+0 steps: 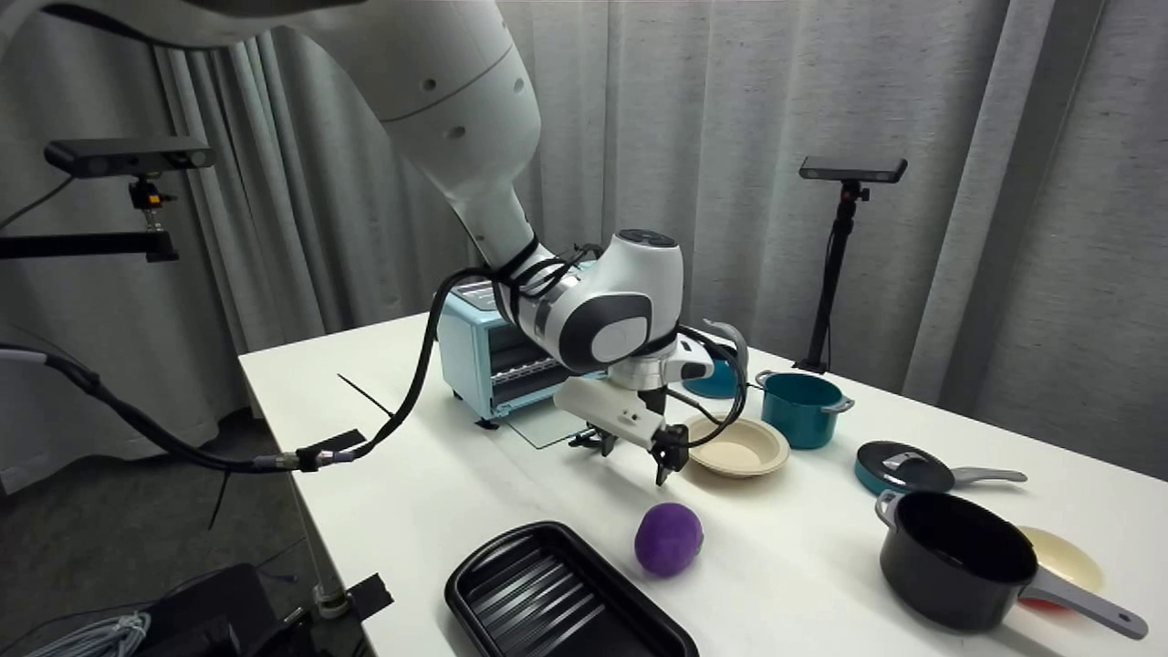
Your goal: Close the toaster oven.
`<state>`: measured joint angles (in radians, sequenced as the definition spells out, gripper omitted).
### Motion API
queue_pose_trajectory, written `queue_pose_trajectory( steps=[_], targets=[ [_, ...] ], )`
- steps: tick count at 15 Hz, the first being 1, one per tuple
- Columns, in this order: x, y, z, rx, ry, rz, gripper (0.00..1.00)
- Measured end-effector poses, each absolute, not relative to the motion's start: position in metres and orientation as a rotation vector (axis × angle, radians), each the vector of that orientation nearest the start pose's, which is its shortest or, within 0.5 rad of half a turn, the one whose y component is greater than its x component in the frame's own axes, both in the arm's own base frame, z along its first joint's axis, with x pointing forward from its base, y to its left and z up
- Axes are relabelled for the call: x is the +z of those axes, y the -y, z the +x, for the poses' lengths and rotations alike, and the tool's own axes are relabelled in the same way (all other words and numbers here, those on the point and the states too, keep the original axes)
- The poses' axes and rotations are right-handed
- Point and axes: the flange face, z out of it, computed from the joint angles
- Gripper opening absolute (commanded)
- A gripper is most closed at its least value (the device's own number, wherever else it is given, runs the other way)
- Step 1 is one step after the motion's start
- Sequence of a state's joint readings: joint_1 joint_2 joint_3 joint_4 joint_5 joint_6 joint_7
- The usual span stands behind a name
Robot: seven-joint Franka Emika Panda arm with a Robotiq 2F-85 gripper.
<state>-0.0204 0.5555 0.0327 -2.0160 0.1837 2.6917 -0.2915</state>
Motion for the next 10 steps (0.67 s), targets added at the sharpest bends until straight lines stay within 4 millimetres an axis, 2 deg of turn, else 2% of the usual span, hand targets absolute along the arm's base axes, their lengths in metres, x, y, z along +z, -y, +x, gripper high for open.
queue_pose_trajectory(
  steps=[3, 10],
  targets=[
    [0.176, -0.002, 0.620, -0.202, 0.191, -3.036, 1.00],
    [0.176, 0.002, 0.631, -0.224, 0.106, -3.008, 1.00]
  ],
)
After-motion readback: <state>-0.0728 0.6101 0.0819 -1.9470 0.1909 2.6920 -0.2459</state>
